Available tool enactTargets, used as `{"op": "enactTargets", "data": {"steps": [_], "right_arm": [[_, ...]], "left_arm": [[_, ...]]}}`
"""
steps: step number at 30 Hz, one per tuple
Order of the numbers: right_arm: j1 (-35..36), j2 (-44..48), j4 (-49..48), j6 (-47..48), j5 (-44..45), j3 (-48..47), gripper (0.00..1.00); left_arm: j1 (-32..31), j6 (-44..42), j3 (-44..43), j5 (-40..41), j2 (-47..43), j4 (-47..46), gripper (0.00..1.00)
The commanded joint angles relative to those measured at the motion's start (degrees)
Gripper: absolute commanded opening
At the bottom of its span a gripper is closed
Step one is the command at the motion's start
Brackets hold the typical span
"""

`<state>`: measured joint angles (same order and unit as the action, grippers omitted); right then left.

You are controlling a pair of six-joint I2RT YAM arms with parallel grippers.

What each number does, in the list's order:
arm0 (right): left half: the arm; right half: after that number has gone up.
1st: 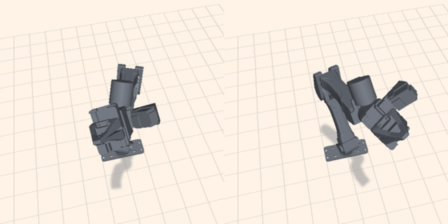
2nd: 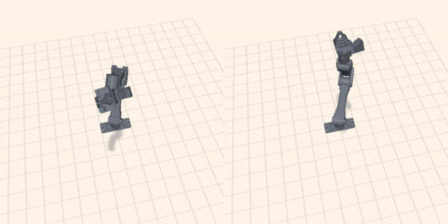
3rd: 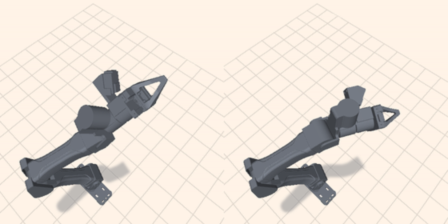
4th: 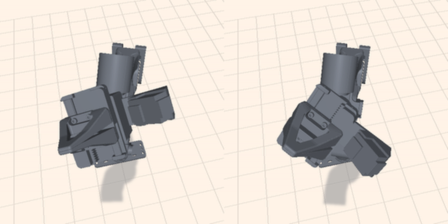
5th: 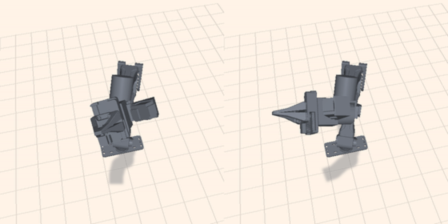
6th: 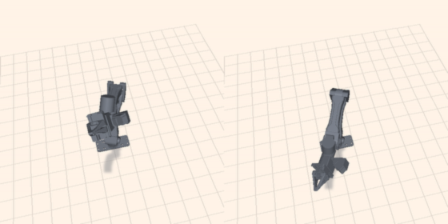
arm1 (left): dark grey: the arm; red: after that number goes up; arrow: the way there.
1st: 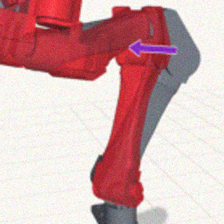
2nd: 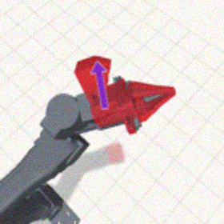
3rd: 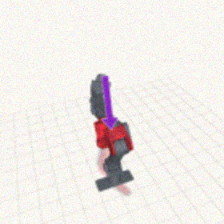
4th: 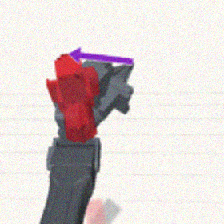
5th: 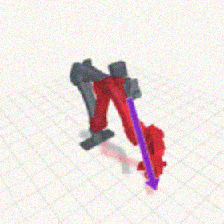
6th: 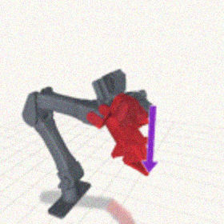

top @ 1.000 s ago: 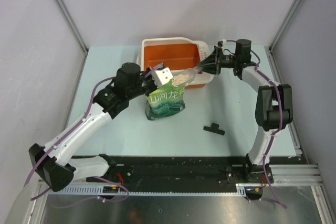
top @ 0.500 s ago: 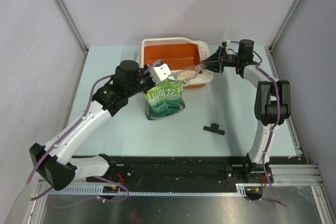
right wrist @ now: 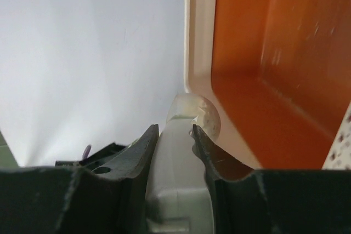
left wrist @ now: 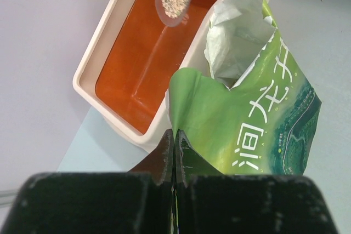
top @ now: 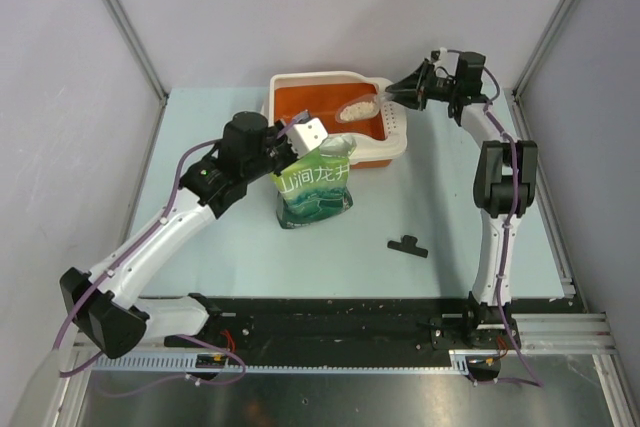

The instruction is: Fill the litter box with clean litter

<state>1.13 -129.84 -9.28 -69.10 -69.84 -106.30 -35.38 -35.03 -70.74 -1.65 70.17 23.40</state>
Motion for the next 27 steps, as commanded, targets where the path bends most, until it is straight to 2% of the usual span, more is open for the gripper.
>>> {"op": "enactTargets", "data": {"steps": [1, 4, 9, 15, 16, 19, 23, 27], "right_arm": [[0.19, -3.40, 3.56, 6.51, 3.83, -8.83, 0.00], [1.42, -5.24, 6.01, 11.61, 7.34, -12.69, 0.00], [4.67, -7.18, 16.81, 21.62, 14.20, -23.32, 0.00], [11.17, -9.55, 26.05, 30.76, 24.21, -33.26, 0.00], [11.70, -9.29, 26.33, 31.56, 27.36, -33.36, 0.00], [11.97, -9.20, 26.24, 32.27, 29.58, -33.79, 0.00], [9.87, -6.66, 27.03, 32.89, 28.63, -30.82, 0.00], [4.78, -2.88, 28.43, 35.34, 28.36, -27.82, 0.00]], "left_arm": [[1.01, -1.27, -4.32, 2.80, -0.48, -3.71, 0.00], [1.01, -0.83, -4.23, 2.18, -0.91, -3.27, 0.00], [1.01, -0.04, -2.92, -0.81, -2.75, -3.18, 0.00], [0.92, 1.10, -0.46, -2.66, -5.65, -3.27, 0.00], [0.84, 1.19, -0.19, -2.74, -6.53, -3.18, 0.00], [0.48, 1.10, 1.04, -2.74, -7.94, -3.27, 0.00], [-0.04, 0.92, 2.71, -2.74, -10.66, -3.27, 0.00], [-0.13, 1.28, 4.29, -3.88, -11.90, -3.27, 0.00]]}}
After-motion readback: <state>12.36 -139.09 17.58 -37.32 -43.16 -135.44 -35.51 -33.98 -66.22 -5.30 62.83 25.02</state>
